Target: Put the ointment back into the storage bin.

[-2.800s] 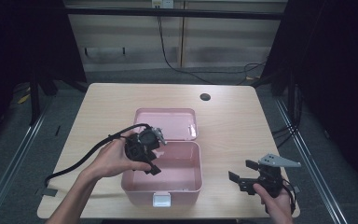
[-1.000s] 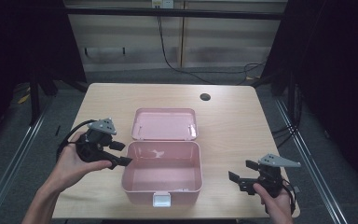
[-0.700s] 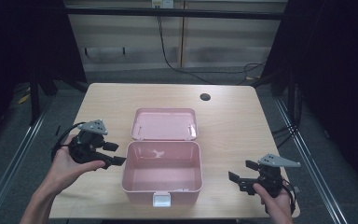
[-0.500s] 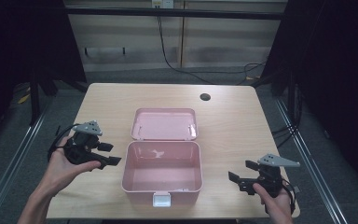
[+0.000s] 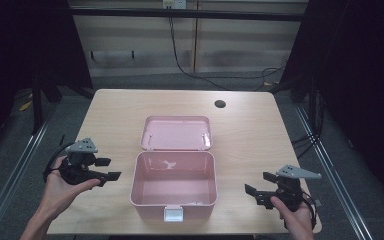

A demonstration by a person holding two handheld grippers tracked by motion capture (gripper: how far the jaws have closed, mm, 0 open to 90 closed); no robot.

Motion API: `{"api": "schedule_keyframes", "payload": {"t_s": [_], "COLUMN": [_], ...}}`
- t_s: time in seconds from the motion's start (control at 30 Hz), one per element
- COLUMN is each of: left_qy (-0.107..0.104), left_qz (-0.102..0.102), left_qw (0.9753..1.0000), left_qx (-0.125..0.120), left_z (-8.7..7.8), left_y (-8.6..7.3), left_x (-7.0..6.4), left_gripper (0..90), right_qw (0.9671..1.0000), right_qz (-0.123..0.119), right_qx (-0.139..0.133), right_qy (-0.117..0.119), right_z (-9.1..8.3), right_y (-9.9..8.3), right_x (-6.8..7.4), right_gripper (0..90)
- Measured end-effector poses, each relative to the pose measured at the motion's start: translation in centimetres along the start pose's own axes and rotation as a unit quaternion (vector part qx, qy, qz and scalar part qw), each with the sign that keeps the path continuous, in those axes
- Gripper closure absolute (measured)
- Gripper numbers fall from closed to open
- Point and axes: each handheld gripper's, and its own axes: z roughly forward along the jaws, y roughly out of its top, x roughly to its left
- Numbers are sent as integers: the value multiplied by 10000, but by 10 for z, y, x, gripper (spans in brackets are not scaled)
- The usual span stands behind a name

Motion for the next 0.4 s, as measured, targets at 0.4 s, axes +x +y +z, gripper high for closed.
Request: {"api": "schedule_keyframes", "payload": {"t_s": [0.4], "left_qy": [63], "left_qz": [-43], "left_qw": [9997], "left_qx": [219], "left_z": [19], "left_y": [-26], "left_x": [1], "left_gripper": [352], "right_qw": [9995], "right_qz": [42], "right_qx": [313], "right_qy": [-61], "right_z": [9], "right_y": [-4], "right_x": [1], "right_gripper": [160]}}
